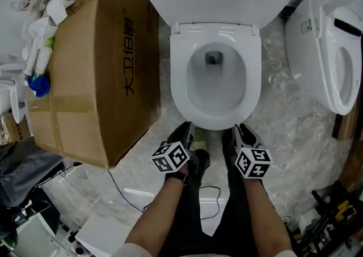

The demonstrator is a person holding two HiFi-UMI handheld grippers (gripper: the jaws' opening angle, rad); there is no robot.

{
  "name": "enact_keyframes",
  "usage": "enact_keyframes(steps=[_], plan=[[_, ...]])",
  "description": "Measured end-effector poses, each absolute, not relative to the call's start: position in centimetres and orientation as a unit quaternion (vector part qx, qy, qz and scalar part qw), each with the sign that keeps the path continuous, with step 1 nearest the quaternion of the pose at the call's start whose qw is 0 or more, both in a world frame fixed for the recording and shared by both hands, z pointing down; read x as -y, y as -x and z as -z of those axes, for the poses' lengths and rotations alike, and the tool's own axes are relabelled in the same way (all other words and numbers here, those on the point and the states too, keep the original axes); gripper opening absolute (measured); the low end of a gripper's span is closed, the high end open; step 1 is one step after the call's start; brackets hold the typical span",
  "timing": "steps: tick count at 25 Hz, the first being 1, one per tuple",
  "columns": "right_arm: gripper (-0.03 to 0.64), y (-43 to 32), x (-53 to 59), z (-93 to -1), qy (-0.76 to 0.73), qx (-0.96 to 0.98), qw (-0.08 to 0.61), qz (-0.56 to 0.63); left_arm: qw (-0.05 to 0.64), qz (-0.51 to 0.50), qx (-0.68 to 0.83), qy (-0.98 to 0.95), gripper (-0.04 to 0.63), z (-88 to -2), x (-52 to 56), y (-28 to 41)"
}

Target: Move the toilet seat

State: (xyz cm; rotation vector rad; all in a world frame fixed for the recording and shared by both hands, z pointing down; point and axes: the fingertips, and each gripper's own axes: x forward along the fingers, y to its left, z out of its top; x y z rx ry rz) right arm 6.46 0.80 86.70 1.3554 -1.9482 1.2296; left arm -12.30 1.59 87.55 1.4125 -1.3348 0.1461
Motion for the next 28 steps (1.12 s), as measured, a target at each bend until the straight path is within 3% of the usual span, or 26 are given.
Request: enact_keyframes(steps=[11,24,28], plan=[[0.123,-9.8,-1.5,-93.9,-0.549,0.586,0.087,-0.590,0.616,0.032,0.581,-0.532,0.133,-93.1,-2.5,12.8],[0.124,-8.0,-1.3,-95.6,-0.503,0.497,-0.113,-0.698,0.679,0.156,0.568,-0.437,0.143,-95.7,-2.8,10.3],[0.120,-8.1,-1.3,-95.2,-0.491,0.510,-0.114,-0.698,0.681,0.143,0.565,-0.444,0.141,-95.7,-2.9,10.2]])
